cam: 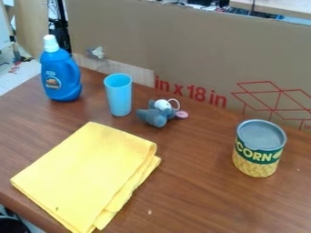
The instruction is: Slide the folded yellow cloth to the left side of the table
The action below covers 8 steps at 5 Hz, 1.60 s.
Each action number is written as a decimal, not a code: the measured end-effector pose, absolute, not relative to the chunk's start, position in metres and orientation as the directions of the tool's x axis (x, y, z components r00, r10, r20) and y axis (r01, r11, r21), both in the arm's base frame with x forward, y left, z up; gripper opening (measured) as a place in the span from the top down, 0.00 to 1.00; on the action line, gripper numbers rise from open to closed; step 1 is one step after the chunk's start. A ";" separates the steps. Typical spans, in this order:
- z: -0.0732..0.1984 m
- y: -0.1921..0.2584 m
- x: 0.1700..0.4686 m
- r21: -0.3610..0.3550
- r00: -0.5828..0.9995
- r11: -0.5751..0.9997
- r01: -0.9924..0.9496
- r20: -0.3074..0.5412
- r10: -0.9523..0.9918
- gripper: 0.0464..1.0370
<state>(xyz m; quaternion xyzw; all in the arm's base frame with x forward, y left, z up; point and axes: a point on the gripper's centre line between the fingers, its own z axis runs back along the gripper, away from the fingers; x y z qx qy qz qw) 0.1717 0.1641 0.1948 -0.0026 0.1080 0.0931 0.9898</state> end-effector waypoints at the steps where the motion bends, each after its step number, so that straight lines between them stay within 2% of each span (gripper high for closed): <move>1: 0.189 0.163 0.172 0.002 0.956 0.983 -0.183 -0.231 0.179 0.04; 2: 0.175 0.149 0.167 -0.043 0.972 0.994 -0.098 -0.218 0.086 0.04; 3: 0.160 0.127 0.171 -0.046 0.982 0.999 0.015 -0.187 -0.024 0.04; 4: 0.143 0.107 0.180 -0.029 0.979 0.990 0.140 -0.148 -0.143 0.04; 5: 0.129 0.087 0.197 -0.049 0.963 0.969 0.242 -0.107 -0.246 0.04; 6: 0.111 0.069 0.213 -0.073 0.938 0.945 0.319 -0.115 -0.326 0.04; 8: 0.083 0.055 0.227 -0.043 0.942 0.944 0.327 -0.067 -0.329 0.04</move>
